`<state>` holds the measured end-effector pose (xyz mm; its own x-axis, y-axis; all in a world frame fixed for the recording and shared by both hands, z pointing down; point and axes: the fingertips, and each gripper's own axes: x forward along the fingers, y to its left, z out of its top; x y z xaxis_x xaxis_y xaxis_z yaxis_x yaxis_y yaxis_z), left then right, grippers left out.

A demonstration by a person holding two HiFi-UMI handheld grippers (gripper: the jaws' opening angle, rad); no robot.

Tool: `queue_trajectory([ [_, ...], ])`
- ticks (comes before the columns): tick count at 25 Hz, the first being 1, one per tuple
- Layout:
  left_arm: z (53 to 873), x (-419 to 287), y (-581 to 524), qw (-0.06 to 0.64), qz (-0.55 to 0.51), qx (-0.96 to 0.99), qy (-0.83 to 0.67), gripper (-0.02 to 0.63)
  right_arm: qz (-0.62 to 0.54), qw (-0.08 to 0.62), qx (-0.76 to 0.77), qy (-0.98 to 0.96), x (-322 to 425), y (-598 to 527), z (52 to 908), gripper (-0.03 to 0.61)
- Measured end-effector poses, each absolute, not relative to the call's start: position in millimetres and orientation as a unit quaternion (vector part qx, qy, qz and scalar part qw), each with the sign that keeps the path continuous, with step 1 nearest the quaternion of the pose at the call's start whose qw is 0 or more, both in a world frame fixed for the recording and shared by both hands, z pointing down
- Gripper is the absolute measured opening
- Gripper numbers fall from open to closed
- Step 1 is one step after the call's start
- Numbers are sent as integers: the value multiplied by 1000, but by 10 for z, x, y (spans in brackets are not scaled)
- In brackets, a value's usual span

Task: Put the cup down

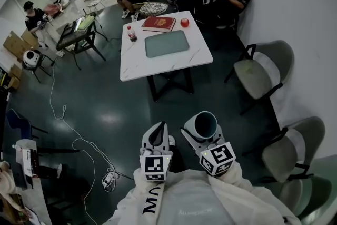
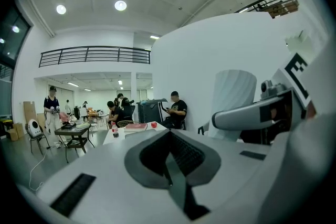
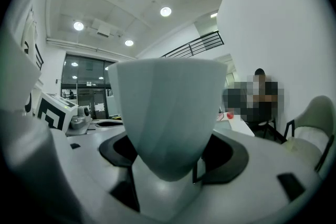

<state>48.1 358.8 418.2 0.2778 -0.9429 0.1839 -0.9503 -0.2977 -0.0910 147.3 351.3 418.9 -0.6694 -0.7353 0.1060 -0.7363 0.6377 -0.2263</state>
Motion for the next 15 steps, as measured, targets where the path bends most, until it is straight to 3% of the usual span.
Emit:
queue_trajectory([
  [15, 4275, -284, 2209, 43, 110, 806, -581, 11, 151, 30, 415, -897, 678, 2166, 4327, 348],
])
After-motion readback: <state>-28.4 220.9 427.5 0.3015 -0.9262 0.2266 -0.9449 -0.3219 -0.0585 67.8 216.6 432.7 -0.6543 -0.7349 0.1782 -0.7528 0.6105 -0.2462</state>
